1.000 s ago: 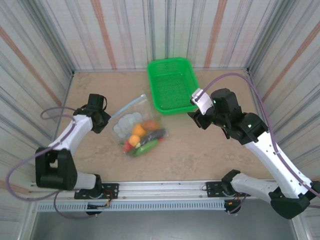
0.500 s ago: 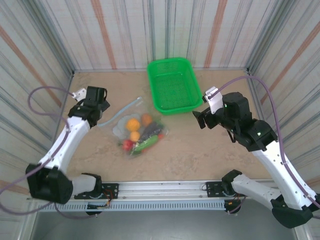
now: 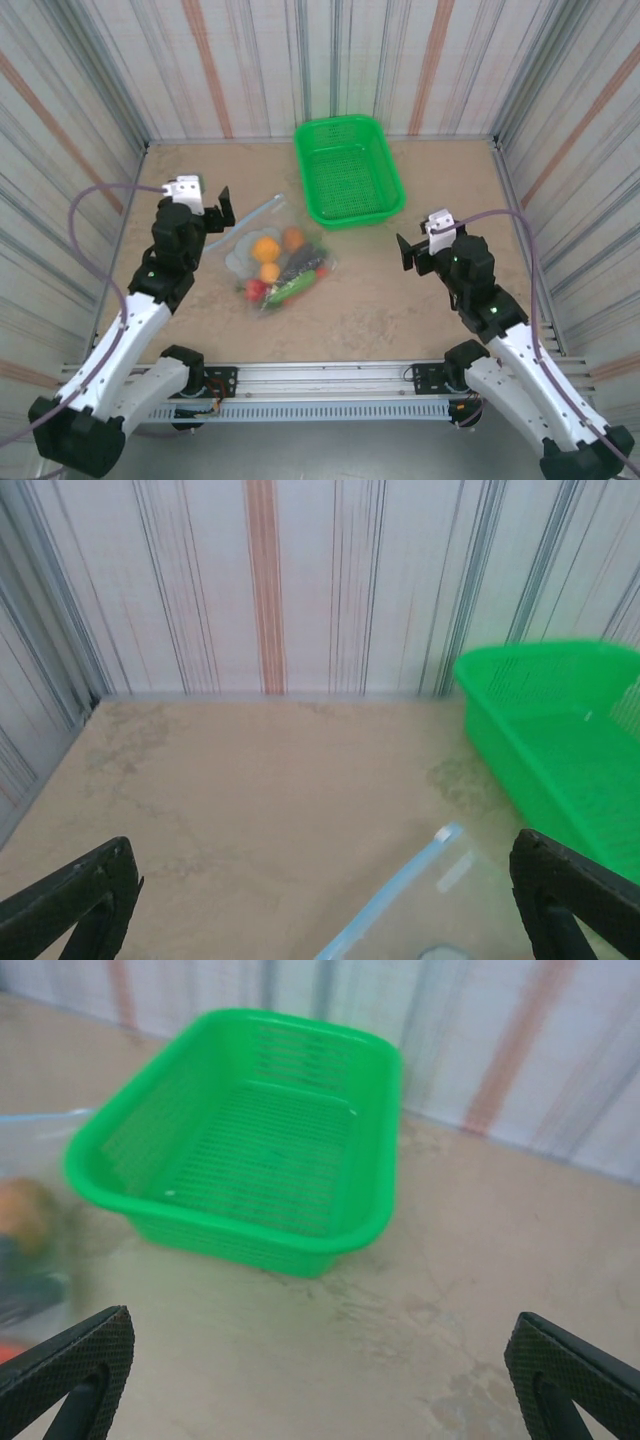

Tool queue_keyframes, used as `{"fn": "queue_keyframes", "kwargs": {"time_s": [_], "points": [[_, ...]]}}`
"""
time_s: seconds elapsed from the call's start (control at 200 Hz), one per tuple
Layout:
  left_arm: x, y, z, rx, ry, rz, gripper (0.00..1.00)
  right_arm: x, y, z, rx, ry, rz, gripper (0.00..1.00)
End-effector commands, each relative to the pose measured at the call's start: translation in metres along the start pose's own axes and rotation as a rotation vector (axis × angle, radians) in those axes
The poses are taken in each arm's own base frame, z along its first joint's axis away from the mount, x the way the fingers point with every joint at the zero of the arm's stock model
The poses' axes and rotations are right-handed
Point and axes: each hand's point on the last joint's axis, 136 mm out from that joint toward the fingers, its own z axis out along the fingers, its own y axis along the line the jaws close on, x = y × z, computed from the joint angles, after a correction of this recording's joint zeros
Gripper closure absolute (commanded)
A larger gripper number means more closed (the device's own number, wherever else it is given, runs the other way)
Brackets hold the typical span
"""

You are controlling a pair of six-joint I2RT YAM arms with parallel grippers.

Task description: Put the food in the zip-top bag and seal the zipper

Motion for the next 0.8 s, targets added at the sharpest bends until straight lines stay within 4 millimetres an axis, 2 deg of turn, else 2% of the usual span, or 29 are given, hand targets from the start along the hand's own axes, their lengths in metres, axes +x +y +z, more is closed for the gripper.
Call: {"fn": "queue_keyframes", "kwargs": {"time_s": [0.0, 0.15, 0.195, 0.265, 0.361, 0.461, 0.506, 0.616, 0.766, 0.796], "points": [[0.025, -0.006, 0.027, 0.081, 0.01, 0.057, 0.01, -0.002, -0.031, 0.028, 0.106, -0.063, 0.139, 0.01], [0.073, 0.023, 0.047, 0.006, 0.072, 0.066, 0.01, 0.045, -0.067, 0.058, 0.22, 0.052, 0.216, 0.01], [0.085, 0.032, 0.05, -0.04, 0.11, 0.082, 0.01, 0.067, -0.075, 0.067, 0.238, 0.116, 0.242, 0.01], [0.102, 0.039, 0.055, -0.052, 0.161, 0.111, 0.01, 0.09, -0.087, 0.074, 0.263, 0.169, 0.27, 0.01], [0.122, 0.052, 0.06, -0.081, 0.184, 0.052, 0.01, 0.113, -0.103, 0.078, 0.305, 0.198, 0.323, 0.01], [0.135, 0.062, 0.064, -0.105, 0.131, 0.006, 0.01, 0.12, -0.113, 0.085, 0.326, 0.154, 0.383, 0.01], [0.132, 0.065, 0.066, -0.114, 0.102, 0.015, 0.01, 0.118, -0.115, 0.089, 0.323, 0.134, 0.388, 0.01], [0.132, 0.057, 0.069, -0.065, 0.076, 0.06, 0.01, 0.103, -0.117, 0.093, 0.298, 0.005, 0.352, 0.01], [0.152, 0.066, 0.072, -0.081, 0.033, 0.023, 0.01, 0.121, -0.108, 0.1, 0.256, -0.044, 0.322, 0.01], [0.148, 0.067, 0.076, -0.088, 0.006, 0.027, 0.01, 0.123, -0.107, 0.102, 0.248, -0.063, 0.316, 0.01]]}}
